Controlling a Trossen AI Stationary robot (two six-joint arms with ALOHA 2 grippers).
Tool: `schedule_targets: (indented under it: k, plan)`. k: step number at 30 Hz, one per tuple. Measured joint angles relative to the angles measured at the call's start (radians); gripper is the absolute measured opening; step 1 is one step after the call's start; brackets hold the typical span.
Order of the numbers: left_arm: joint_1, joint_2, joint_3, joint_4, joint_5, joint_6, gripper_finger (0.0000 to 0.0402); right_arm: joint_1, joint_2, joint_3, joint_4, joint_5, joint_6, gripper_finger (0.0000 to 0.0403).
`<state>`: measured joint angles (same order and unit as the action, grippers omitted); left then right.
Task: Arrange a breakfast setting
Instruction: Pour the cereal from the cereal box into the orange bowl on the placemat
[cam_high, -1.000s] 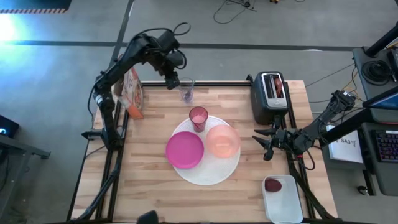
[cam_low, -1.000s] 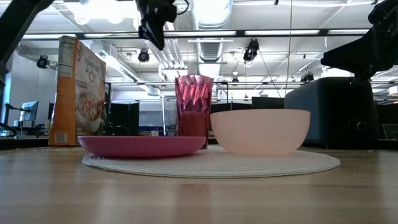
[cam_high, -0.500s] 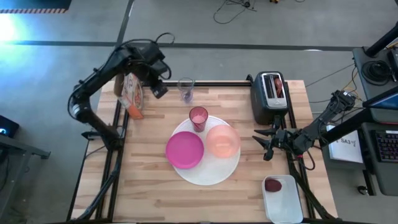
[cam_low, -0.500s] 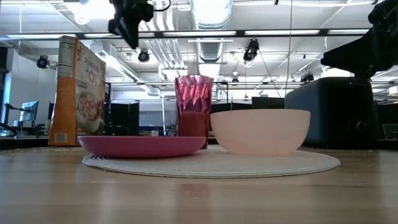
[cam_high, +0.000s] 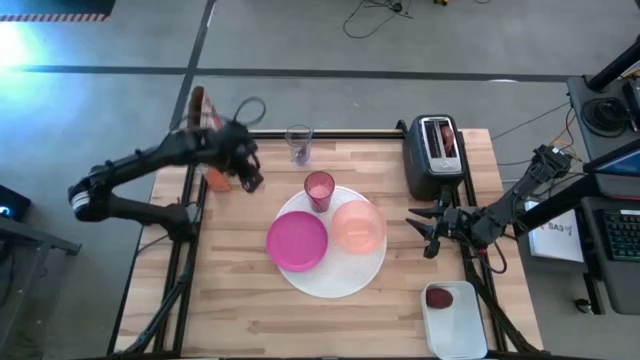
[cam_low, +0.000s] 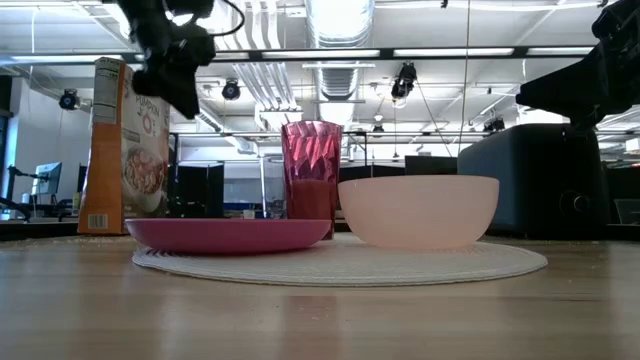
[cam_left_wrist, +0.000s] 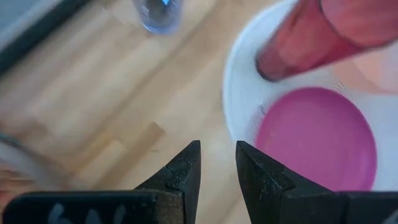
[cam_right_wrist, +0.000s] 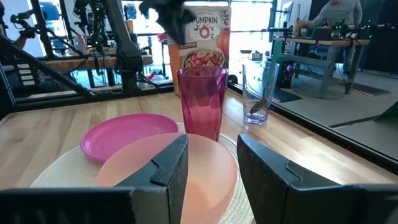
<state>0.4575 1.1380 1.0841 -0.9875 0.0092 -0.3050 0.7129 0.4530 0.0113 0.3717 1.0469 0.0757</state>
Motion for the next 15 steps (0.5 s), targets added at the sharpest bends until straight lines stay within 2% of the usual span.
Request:
schedule_targets:
  k: [5, 9, 11, 15]
  plan:
    - [-0.107, -0.088, -0.250, 0.269, -0.011, -0.139, 0.0084, 0.000, 0.000, 0.000, 0.000, 0.000, 0.000, 0.0128]
    - [-0.172, -0.106, -0.375, 0.447, -0.045, -0.246, 0.0084, 0.000, 0.000, 0.000, 0.000, 0.000, 0.000, 0.0128]
    - [-0.200, -0.101, -0.405, 0.476, -0.065, -0.300, 0.0084, 0.000, 0.000, 0.000, 0.000, 0.000, 0.001, 0.0128]
    - [-0.260, -0.077, -0.412, 0.419, -0.122, -0.439, 0.0084, 0.000, 0.000, 0.000, 0.000, 0.000, 0.000, 0.0128]
